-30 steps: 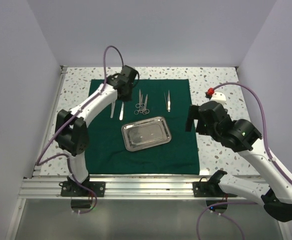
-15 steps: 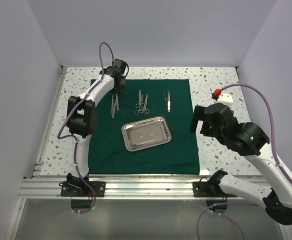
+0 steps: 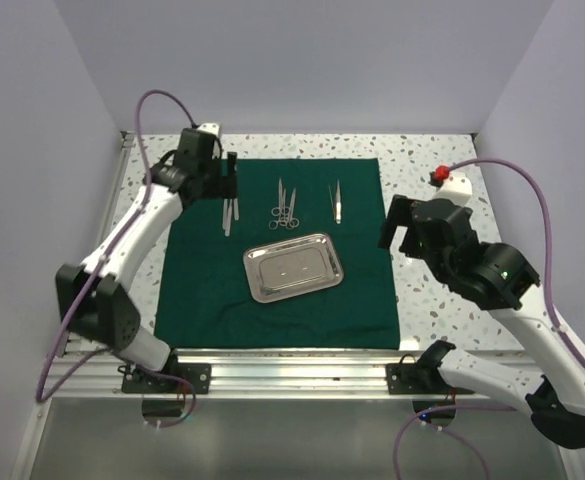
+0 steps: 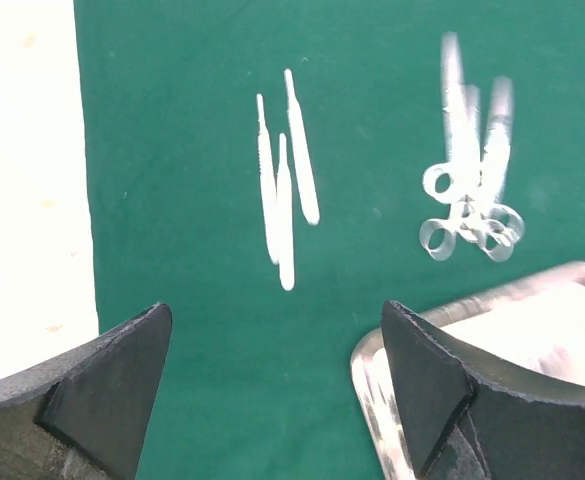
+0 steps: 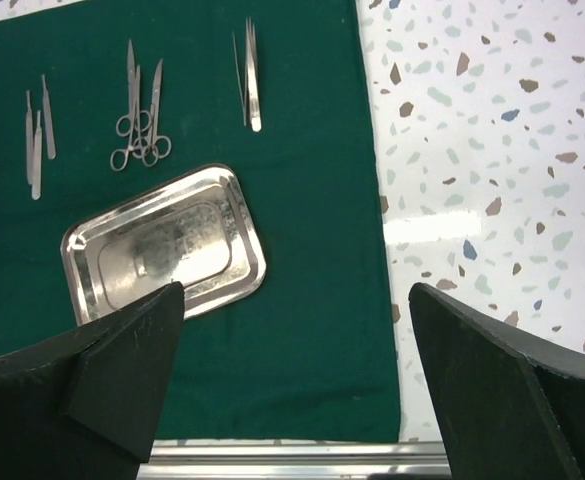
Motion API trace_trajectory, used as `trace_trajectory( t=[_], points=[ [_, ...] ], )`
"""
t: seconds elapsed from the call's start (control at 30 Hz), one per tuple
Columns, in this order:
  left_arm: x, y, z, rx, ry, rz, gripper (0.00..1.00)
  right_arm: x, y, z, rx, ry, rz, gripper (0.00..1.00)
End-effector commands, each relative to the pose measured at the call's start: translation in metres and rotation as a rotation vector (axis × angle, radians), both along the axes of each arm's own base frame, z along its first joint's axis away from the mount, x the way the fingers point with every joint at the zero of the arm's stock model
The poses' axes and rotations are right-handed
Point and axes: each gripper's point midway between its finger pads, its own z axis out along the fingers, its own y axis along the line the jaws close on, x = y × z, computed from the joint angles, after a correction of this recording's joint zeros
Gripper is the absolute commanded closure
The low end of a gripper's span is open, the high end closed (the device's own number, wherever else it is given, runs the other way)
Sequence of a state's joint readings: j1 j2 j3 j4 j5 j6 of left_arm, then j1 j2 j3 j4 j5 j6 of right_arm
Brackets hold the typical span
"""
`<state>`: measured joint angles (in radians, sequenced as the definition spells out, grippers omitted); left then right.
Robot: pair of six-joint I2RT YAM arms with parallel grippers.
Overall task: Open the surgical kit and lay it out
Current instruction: Reset both arms
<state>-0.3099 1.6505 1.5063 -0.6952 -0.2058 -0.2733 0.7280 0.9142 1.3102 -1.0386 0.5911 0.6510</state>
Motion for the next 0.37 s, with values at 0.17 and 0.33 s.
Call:
trace_trajectory(
  t=[0.17,0.33],
  points=[
    [-0.055,0.003,0.056,-0.103,-0.182,-0.074,0.10,0.030,0.022,0.041,-0.010,-0.139,0.069,0.02],
    [-0.066,0.044,0.072,-0.009,-0.258,0.109,0.08,0.032,0.022,0.025,-0.020,-0.103,0.043,0.02]
  ],
)
